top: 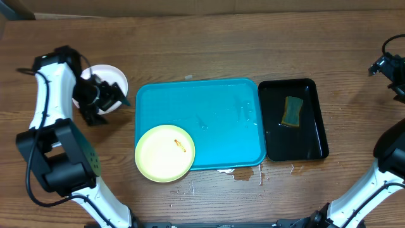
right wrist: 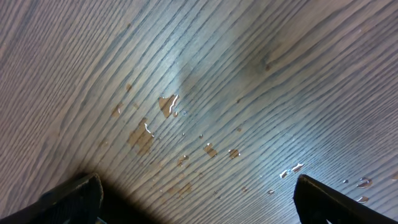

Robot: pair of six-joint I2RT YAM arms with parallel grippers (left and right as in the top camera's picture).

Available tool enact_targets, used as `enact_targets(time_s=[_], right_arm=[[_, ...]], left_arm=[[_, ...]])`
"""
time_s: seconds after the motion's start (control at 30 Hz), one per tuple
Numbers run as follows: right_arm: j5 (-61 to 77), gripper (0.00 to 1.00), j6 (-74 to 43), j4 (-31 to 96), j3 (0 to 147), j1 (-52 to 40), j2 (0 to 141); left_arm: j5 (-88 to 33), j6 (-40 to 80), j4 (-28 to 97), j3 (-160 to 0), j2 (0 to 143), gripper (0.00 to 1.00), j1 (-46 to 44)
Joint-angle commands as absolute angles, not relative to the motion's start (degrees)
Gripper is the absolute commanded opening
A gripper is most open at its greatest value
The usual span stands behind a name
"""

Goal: Clean dirty plates on tray and stack at the side
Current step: 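Move left gripper toward the yellow plate on the teal tray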

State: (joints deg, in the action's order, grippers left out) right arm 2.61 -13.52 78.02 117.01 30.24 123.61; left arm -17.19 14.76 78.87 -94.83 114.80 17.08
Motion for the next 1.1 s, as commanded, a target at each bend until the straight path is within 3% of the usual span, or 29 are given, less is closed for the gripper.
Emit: enact_targets(time_s=[0.0, 0.13, 0.37, 0.7, 1.07], right_arm=[[2.6, 1.0, -13.7, 77.8, 118.0, 30.3, 122.4], [2.6, 1.0, -13.7, 77.8, 118.0, 30.3, 122.4], [2.6, 1.0, -13.7, 77.8, 118.0, 30.3, 122.4], [2.6, 1.0, -13.7, 77.8, 118.0, 30.3, 122.4], [2.6, 1.0, -13.7, 77.8, 118.0, 30.3, 122.4]], left_arm=[[-20.6, 9.3, 81.7, -94.8, 111.9, 0.86, 15.0], [-20.2, 7.2, 85.7, -94.7, 108.9, 0.81, 12.5], [-8.7, 13.3, 90.0, -94.1, 101.9, 0.82, 4.7], [-8.4, 15.5, 94.5, -82.8, 91.7, 0.79, -5.7], [-8.3, 24.2, 91.9, -65.9, 86.4, 0.79, -7.2]])
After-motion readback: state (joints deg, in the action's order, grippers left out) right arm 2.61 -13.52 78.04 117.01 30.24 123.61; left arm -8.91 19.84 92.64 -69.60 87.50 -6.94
